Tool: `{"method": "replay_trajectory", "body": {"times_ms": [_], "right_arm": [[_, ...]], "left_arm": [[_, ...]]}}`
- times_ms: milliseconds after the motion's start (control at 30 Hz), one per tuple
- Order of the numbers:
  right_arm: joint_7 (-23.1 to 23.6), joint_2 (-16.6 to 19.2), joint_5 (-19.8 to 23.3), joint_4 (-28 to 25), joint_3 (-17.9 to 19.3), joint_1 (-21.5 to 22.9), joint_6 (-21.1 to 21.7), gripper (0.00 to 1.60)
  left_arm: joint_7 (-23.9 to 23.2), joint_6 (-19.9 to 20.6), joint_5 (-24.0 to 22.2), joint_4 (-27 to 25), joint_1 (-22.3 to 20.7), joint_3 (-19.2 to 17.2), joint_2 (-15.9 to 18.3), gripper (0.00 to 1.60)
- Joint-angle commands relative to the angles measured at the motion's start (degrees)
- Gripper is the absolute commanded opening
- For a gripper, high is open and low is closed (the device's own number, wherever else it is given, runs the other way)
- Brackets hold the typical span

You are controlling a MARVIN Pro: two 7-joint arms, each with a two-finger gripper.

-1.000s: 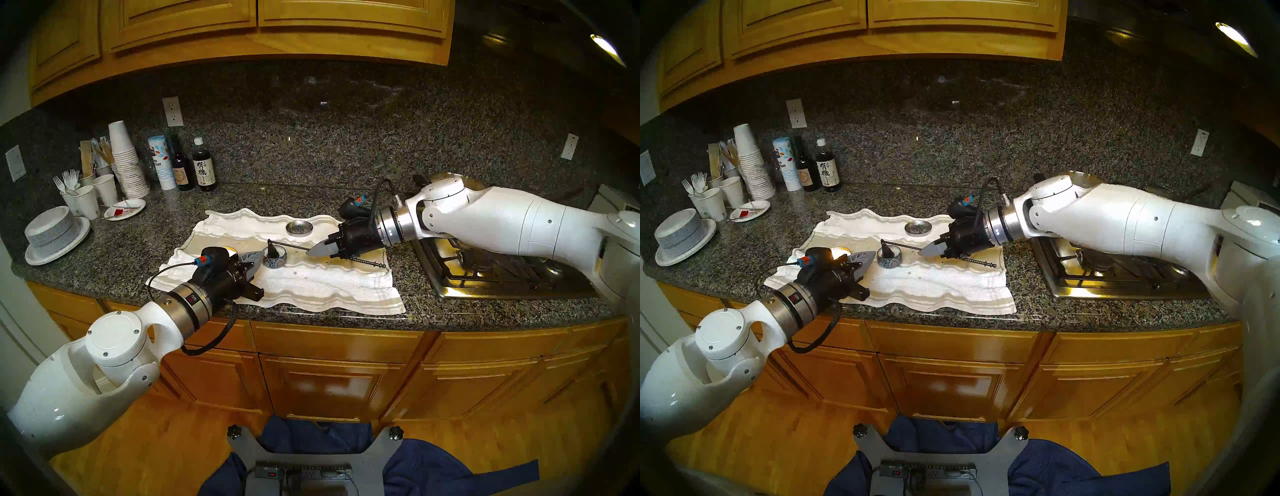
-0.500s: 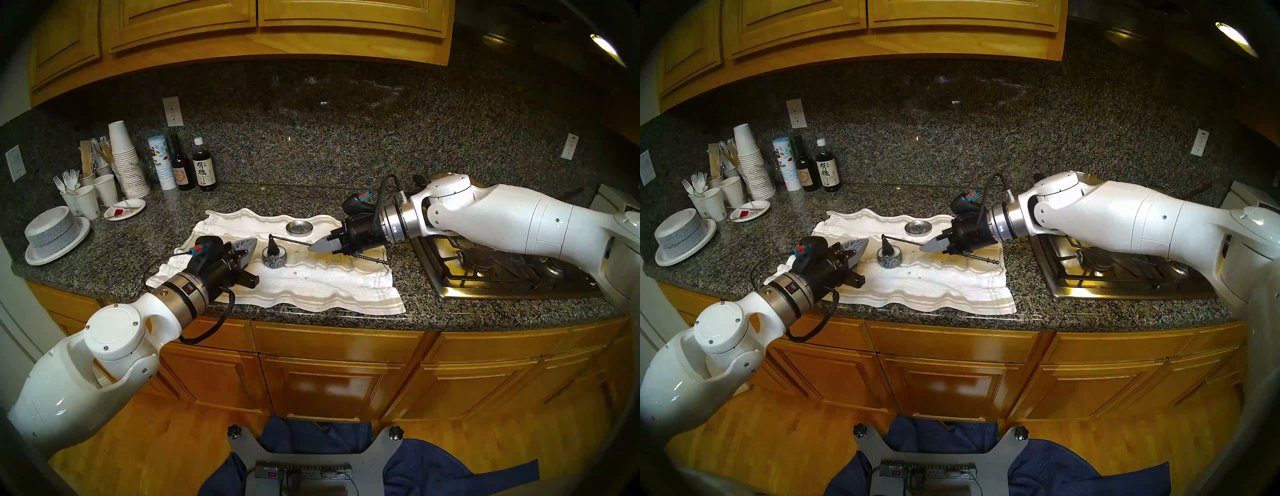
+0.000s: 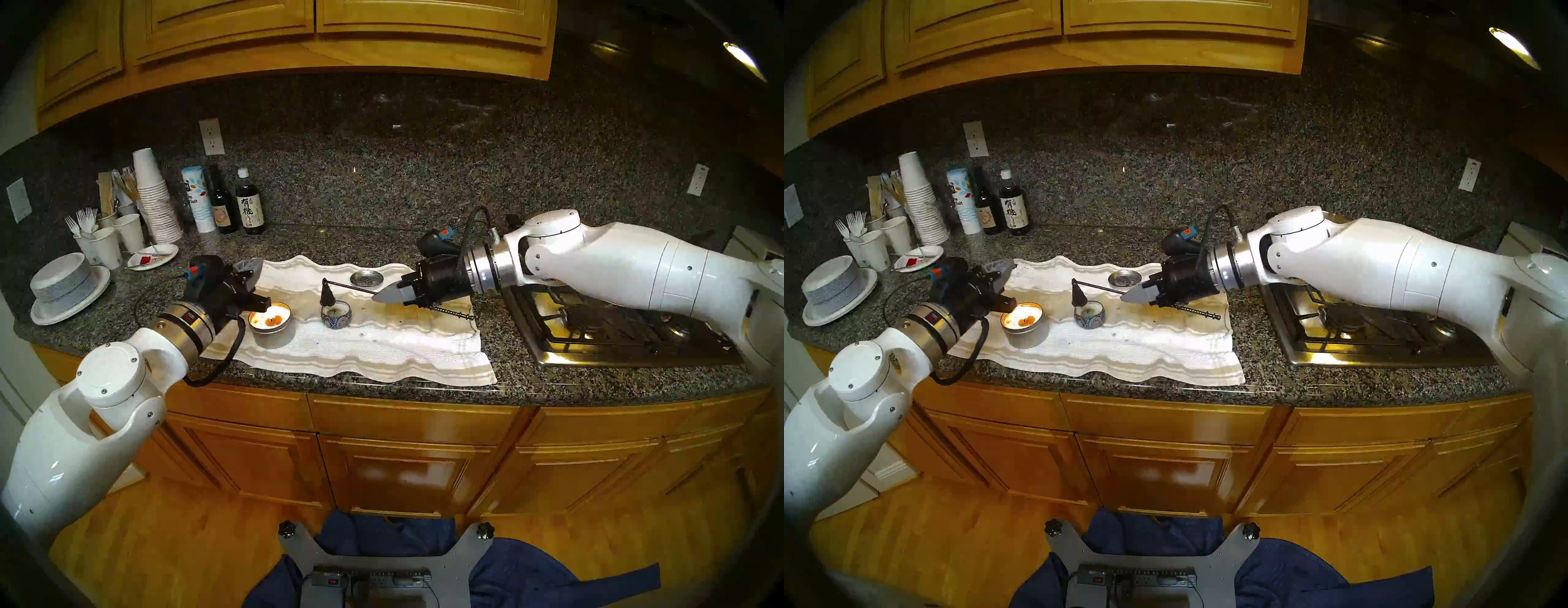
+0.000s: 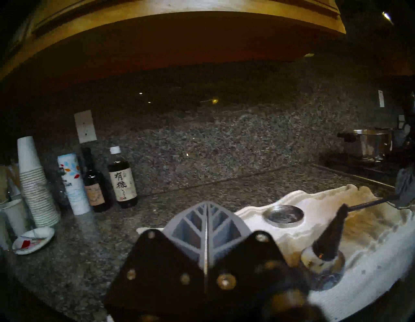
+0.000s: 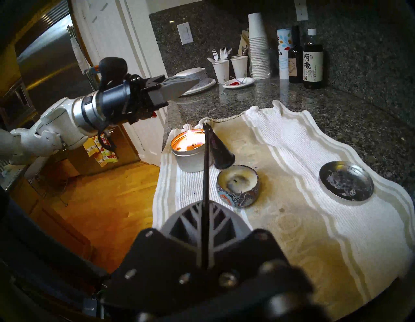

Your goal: Put out candle flame

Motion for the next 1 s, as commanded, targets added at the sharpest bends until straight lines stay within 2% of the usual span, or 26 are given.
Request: {"method": "replay_trajectory", "body": {"times_ms": [0, 167, 233, 300, 333, 500, 567, 600, 633, 700, 733, 967], "right_arm": [[-0.33, -0.15, 1.24, -0.85, 2.74, 2.00, -1.47, 0.00], [-0.46, -1.99, 1.81, -0.28, 3.22, 1.58, -2.22, 0.00], [-0.52, -2.79, 1.92, 0.01, 3.32, 1.52, -2.34, 0.00], [-0.45, -3.55, 2.11, 0.39, 3.46, 1.41, -2.58, 0.00], [-0.40, -3.87, 2.17, 0.57, 3.51, 1.37, -2.70, 0.00], [-0.04, -4.95, 2.63, 1.34, 3.72, 1.17, -3.21, 0.00], [0.19, -5.48, 2.84, 1.60, 3.79, 1.02, -3.41, 0.00], [0.33, -5.78, 2.93, 1.72, 3.79, 0.91, -3.49, 0.00], [0.51, -6.05, 2.99, 1.86, 3.75, 0.82, -3.54, 0.00], [0.85, -6.54, 3.08, 1.98, 3.68, 0.72, -3.55, 0.00], [1.13, -6.76, 3.17, 2.03, 3.63, 0.68, -3.49, 0.00], [1.78, -8.02, 3.55, 1.82, 3.44, 0.22, -3.63, 0.00]], "left_arm": [[-0.67, -2.15, -0.69, 1.49, 0.71, -5.89, 0.18, 0.00], [-1.68, -3.08, -0.73, 3.48, 1.83, -7.13, 0.10, 0.00], [-1.81, -3.23, -0.80, 3.93, 1.88, -7.35, 0.04, 0.22], [-2.03, -3.54, -0.74, 4.70, 1.80, -7.36, 0.04, 0.63], [-2.04, -3.59, -0.71, 4.97, 1.75, -7.39, 0.06, 0.70], [-2.41, -4.03, -0.82, 5.95, 1.55, -8.13, 0.11, 0.80], [-2.49, -4.23, -0.72, 6.52, 1.45, -8.40, 0.13, 0.99], [-2.56, -4.32, -0.71, 6.79, 1.41, -8.52, 0.15, 1.36], [-2.55, -4.35, -0.70, 6.90, 1.42, -8.68, 0.13, 1.36], [-2.42, -4.45, -0.36, 7.22, 1.43, -8.82, 0.17, 1.48], [-2.24, -4.51, -0.23, 7.36, 1.41, -8.88, 0.08, 1.60], [-0.35, -4.35, 0.69, 8.64, 0.45, -8.55, -0.48, 1.60]]}}
